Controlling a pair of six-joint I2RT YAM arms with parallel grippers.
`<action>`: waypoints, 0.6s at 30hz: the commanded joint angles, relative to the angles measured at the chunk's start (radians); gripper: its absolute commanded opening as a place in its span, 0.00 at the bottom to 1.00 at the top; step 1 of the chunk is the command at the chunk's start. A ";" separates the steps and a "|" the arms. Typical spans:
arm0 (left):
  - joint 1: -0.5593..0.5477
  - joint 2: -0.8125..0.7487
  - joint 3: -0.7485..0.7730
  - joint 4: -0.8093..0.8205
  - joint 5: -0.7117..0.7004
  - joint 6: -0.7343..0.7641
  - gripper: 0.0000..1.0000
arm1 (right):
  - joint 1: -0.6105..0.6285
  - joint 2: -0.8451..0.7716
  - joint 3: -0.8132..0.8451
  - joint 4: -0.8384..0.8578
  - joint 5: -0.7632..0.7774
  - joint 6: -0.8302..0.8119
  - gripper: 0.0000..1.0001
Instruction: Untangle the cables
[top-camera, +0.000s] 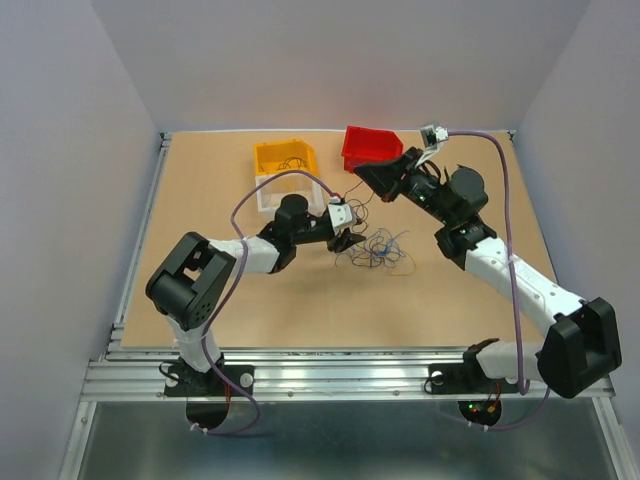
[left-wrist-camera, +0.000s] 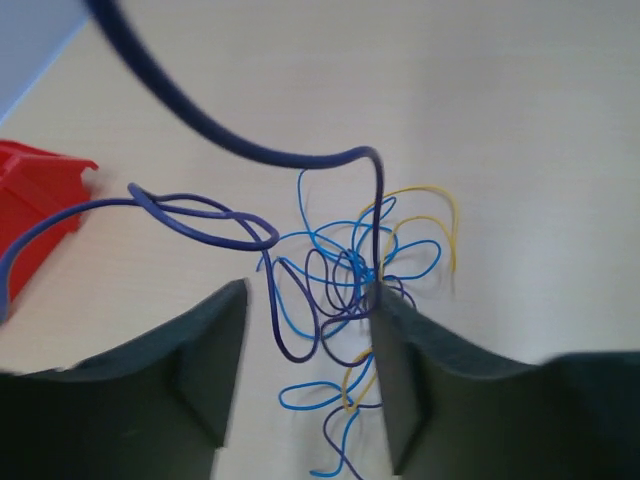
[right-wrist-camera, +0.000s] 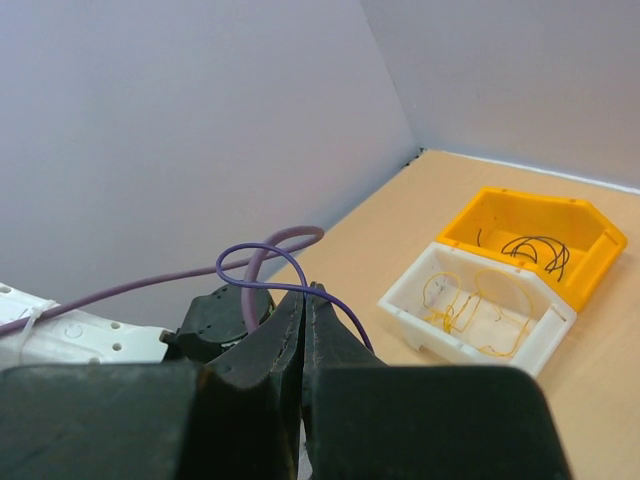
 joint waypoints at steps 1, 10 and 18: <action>-0.003 0.010 0.060 -0.005 -0.006 0.008 0.48 | 0.013 -0.041 -0.015 0.072 -0.010 0.014 0.01; -0.003 -0.033 0.077 -0.063 0.043 0.002 0.00 | 0.014 -0.073 -0.058 0.074 0.035 0.004 0.00; 0.009 -0.186 0.123 -0.304 0.043 0.030 0.00 | 0.011 -0.073 -0.104 0.006 0.235 -0.075 0.02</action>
